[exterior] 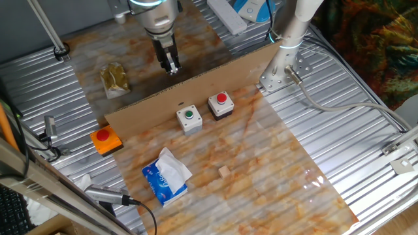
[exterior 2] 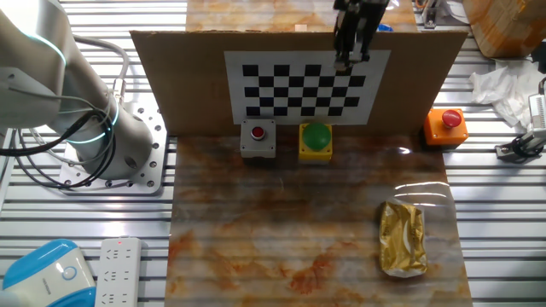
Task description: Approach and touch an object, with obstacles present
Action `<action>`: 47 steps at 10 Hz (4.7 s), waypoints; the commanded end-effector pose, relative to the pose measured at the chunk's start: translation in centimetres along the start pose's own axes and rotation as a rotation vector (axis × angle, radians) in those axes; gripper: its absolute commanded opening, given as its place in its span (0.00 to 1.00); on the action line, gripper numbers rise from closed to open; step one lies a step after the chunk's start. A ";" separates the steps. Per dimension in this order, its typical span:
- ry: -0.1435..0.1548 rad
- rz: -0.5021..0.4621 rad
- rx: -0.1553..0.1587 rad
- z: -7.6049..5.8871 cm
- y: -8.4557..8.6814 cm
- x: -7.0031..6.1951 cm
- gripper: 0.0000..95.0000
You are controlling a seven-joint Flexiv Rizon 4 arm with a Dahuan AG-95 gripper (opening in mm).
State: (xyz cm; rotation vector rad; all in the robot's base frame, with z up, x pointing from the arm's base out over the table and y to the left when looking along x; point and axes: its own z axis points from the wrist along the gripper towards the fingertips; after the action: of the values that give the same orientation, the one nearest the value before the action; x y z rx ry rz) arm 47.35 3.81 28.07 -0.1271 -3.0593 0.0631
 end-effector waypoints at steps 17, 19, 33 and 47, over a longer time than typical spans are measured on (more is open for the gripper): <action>0.058 0.074 -0.014 -3.2 5.9 -4.2 0.00; 0.058 0.082 -0.012 -2.8 6.7 -4.6 0.00; 0.056 0.119 -0.023 -0.4 10.0 -6.0 0.00; 0.037 0.123 -0.029 2.6 9.8 -6.2 0.00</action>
State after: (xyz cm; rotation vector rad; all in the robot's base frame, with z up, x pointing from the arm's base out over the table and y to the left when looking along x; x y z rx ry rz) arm 54.07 12.98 24.55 -0.3142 -3.0150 0.0238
